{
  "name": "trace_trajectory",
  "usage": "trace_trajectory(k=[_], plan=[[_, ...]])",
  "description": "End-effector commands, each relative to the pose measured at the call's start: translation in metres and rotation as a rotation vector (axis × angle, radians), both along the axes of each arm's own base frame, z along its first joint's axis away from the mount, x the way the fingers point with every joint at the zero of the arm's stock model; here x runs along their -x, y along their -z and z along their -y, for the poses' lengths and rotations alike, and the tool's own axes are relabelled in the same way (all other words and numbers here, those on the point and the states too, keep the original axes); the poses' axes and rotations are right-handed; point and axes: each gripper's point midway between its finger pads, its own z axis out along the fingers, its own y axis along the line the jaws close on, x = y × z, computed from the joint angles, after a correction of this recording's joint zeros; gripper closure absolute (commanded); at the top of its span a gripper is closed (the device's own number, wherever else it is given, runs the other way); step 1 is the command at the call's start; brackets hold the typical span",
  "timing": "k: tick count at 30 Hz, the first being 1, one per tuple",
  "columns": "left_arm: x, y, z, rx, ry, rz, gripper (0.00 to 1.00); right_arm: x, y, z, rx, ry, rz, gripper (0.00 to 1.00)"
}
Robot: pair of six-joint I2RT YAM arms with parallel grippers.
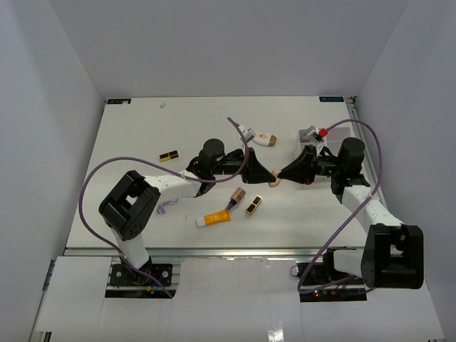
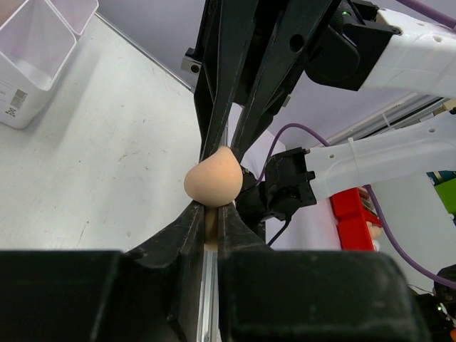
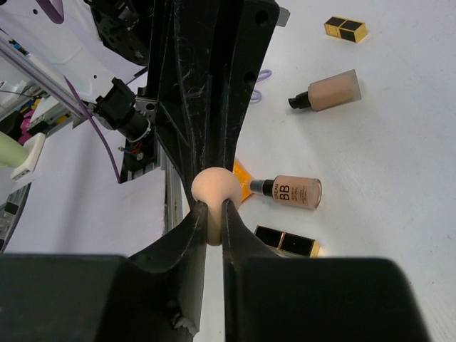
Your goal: Organize the makeup
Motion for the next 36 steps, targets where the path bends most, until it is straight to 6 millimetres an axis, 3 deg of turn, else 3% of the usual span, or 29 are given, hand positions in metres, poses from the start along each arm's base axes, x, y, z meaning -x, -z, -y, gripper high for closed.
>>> trace_trajectory(k=[1,7,13,19,21,22,24,26,36], plan=[[0.002,-0.019,0.005,0.022,0.010,0.055,0.49,-0.001,-0.012,-0.002,0.008,-0.032,0.061,0.91],[-0.002,-0.030,-0.008,-0.064,-0.015,0.138,0.02,-0.010,-0.015,0.007,0.061,0.039,0.155,0.92],[-0.039,-0.050,-0.050,-0.239,-0.222,0.290,0.02,-0.041,-0.006,0.042,0.288,0.306,0.289,0.92],[-0.069,-0.021,-0.133,-0.529,-0.546,0.439,0.02,-0.103,0.005,0.125,0.636,0.817,0.414,0.92],[-0.072,-0.023,-0.148,-0.533,-0.618,0.476,0.02,-0.115,0.009,0.145,0.692,0.921,0.398,0.92],[-0.070,-0.009,-0.153,-0.549,-0.624,0.471,0.02,-0.124,0.002,0.151,0.682,0.976,0.394,0.92],[-0.067,-0.001,-0.157,-0.562,-0.626,0.470,0.02,-0.135,0.003,0.164,0.693,1.062,0.347,0.92],[-0.067,0.003,-0.158,-0.580,-0.617,0.459,0.02,-0.150,0.017,0.177,0.724,1.135,0.269,0.92],[-0.064,0.000,-0.160,-0.578,-0.619,0.463,0.02,-0.178,0.045,0.189,0.740,1.210,0.184,0.92]])
